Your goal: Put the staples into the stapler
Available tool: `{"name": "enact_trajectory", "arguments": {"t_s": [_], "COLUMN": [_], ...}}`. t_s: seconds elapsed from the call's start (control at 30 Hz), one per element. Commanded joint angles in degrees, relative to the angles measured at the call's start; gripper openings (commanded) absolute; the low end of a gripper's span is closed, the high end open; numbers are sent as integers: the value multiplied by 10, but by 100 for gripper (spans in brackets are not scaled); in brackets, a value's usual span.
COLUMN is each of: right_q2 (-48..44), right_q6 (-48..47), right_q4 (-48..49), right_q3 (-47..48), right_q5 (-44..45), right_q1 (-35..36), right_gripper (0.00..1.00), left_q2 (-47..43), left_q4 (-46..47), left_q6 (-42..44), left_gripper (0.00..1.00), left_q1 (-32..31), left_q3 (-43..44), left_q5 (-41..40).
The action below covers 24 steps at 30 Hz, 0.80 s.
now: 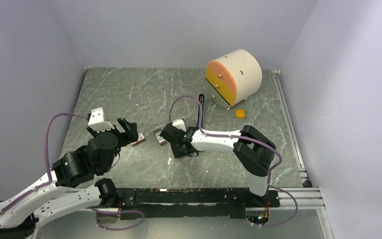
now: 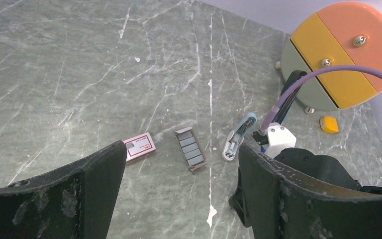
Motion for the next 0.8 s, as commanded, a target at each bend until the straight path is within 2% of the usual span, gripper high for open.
{"name": "enact_trajectory", "arguments": {"t_s": [0.0, 0.77], "right_q2": [-6, -4], "right_q6": [23, -9], "right_q4": [6, -18], "right_q3": [-7, -24], "right_q5": [17, -21], "right_q1": [2, 4], "right_gripper": [45, 46], "left_q2": [1, 14], "left_q4": [12, 14], "left_q6": [3, 3], "left_gripper": [87, 87], "left_q1": [2, 2], "left_q3": [-2, -1], "left_q5": [0, -1]}}
